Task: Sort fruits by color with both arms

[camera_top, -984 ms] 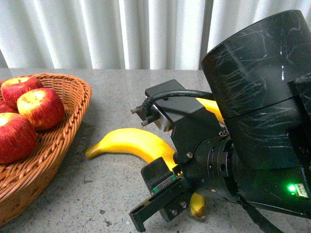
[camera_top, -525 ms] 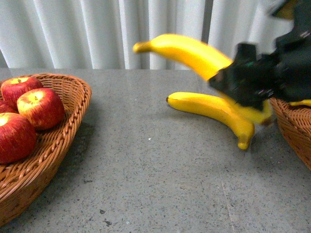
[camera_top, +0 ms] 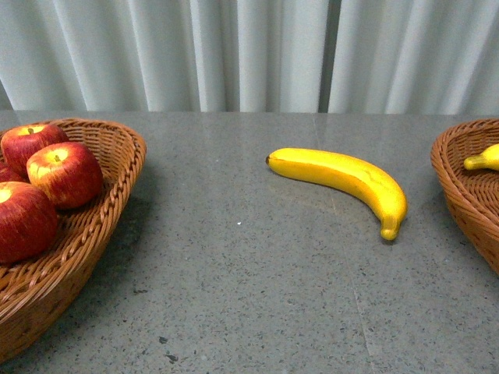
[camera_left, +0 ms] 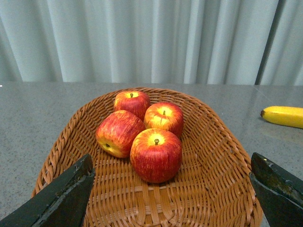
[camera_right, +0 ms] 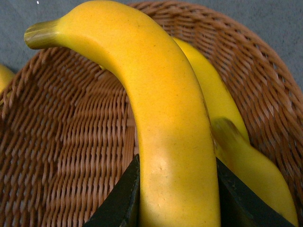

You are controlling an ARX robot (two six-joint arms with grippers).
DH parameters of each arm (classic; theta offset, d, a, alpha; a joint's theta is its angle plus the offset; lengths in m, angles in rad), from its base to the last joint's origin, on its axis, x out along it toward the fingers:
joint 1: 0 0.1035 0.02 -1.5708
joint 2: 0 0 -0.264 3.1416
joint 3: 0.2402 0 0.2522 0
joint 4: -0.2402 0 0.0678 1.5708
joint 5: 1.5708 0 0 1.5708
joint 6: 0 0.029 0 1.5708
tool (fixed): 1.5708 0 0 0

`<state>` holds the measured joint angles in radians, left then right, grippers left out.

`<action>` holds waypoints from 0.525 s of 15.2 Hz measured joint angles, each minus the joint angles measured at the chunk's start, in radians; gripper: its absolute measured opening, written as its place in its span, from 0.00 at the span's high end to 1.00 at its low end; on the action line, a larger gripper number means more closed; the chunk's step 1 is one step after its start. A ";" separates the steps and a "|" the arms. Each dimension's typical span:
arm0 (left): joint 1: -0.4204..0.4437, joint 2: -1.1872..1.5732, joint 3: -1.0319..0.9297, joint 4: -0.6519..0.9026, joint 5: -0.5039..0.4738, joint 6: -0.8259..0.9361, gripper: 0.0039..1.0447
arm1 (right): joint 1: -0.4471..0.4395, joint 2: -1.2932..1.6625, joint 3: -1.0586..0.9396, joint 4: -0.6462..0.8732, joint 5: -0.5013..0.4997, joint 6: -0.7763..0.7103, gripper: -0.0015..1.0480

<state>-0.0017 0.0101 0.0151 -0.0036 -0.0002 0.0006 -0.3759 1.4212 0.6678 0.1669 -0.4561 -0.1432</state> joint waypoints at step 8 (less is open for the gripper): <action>0.000 0.000 0.000 0.000 0.000 0.000 0.06 | 0.369 -0.032 0.209 0.062 0.057 0.119 0.06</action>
<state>-0.0017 0.0101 0.0151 -0.0036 -0.0002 0.0006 -0.0071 1.3891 0.8764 0.2291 -0.3988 -0.0246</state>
